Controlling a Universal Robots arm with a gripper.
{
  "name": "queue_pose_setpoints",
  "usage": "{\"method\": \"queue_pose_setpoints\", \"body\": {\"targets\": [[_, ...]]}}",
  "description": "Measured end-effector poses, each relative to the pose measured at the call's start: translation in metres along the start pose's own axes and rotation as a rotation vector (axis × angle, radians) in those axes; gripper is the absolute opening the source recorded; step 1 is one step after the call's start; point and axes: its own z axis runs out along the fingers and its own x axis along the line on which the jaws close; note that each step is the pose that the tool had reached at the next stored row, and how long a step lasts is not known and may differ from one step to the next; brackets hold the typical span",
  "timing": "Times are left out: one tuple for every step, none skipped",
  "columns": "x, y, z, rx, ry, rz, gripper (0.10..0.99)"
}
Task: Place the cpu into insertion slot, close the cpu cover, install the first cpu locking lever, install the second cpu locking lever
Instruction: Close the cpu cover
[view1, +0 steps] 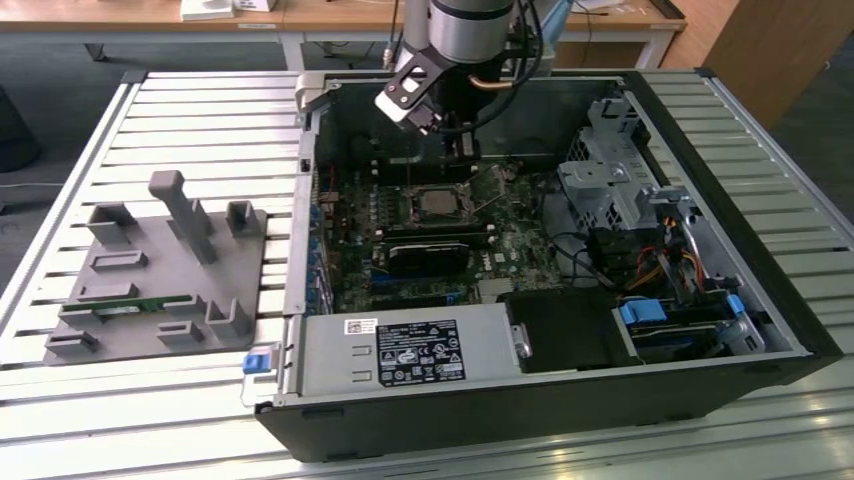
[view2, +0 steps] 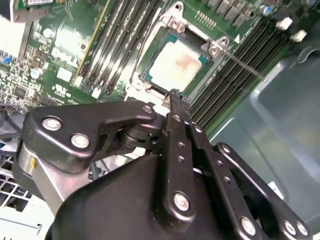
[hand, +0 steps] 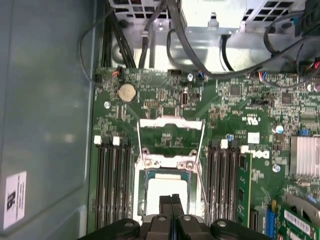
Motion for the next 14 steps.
{"method": "queue_pose_setpoints", "body": {"targets": [[-0.0001, 0.0024, 0.0000, 0.002, 0.0000, 0.000, 0.106], [-0.0001, 0.0044, 0.0001, 0.004, 0.0000, 0.000, 0.106], [-0.0002, 0.0061, 0.0001, 0.005, -0.0001, 0.000, 0.106], [-0.0002, 0.0072, 0.0001, 0.006, -0.0001, 0.000, 0.106], [-0.0002, 0.0082, 0.0002, 0.006, 0.0000, 0.000, 0.106], [-0.0002, 0.0095, 0.0002, 0.006, 0.0001, 0.000, 0.106], [-0.0003, 0.0113, 0.0003, 0.007, 0.0000, 0.000, 0.106], [-0.0003, 0.0134, 0.0004, 0.007, 0.0001, -0.001, 0.106], [-0.0003, 0.0153, 0.0005, 0.008, 0.0001, -0.002, 0.106], [-0.0004, 0.0170, 0.0005, 0.008, 0.0001, -0.003, 0.106], [-0.0004, 0.0187, 0.0006, 0.009, 0.0001, -0.004, 0.106], [-0.0005, 0.0204, 0.0006, 0.009, 0.0002, -0.004, 0.106], [-0.0005, 0.0220, 0.0007, 0.009, 0.0002, -0.005, 0.106], [-0.0005, 0.0237, 0.0007, 0.009, 0.0002, -0.006, 0.106]]}}
